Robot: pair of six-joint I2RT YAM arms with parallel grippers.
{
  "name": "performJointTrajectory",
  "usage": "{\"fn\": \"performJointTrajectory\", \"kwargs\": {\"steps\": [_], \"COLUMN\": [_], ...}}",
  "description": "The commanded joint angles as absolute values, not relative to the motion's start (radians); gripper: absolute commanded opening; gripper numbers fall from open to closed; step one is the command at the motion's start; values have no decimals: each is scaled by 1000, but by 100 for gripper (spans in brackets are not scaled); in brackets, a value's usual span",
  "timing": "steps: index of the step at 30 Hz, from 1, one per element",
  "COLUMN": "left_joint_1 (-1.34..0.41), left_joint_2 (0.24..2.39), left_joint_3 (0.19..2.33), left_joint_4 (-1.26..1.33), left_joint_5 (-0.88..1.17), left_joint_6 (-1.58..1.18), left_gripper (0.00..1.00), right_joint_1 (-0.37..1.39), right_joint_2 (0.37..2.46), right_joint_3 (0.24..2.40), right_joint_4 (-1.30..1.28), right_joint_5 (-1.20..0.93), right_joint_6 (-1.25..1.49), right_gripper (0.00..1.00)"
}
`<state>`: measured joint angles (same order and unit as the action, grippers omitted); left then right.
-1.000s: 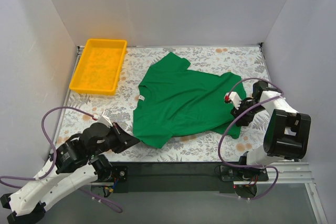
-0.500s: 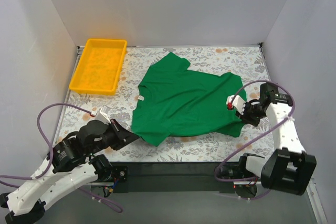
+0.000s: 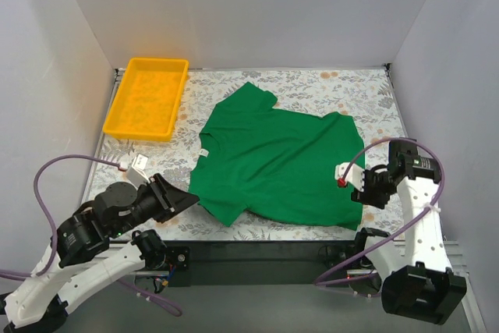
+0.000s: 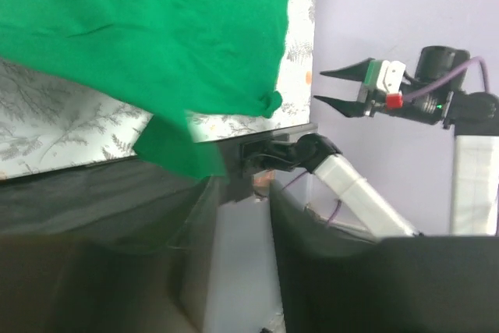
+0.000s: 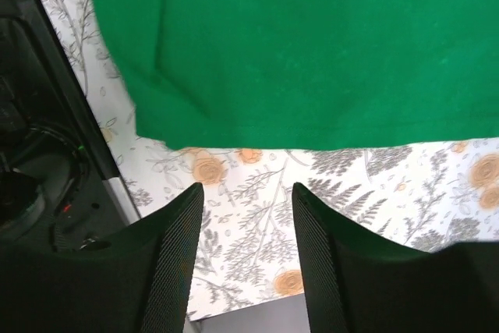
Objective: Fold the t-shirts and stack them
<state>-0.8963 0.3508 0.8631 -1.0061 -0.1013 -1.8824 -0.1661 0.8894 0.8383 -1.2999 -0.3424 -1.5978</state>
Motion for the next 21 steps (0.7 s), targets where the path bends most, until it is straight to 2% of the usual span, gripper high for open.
{"fn": "performJointTrajectory", "kwargs": {"steps": [1, 4, 13, 21], "left_joint_1": [-900, -900, -900, -900], "left_joint_2": [336, 331, 471, 650], "left_joint_3": [955, 1012, 971, 927], "left_joint_4": [-1069, -1101, -985, -737], "left_joint_5": [-138, -184, -218, -331], "left_joint_6": [-1853, -1838, -1703, -1494], "left_gripper": [37, 57, 70, 93], "right_joint_1": [-169, -176, -178, -178], "right_joint_2": [983, 1077, 1270, 1243], "right_joint_3": [960, 1032, 1028, 960], "right_joint_4": [-1281, -1211, -982, -766], "right_joint_5": [-417, -495, -670, -704], "right_joint_6": [-1497, -1369, -1063, -858], "right_gripper": [58, 61, 62, 62]}}
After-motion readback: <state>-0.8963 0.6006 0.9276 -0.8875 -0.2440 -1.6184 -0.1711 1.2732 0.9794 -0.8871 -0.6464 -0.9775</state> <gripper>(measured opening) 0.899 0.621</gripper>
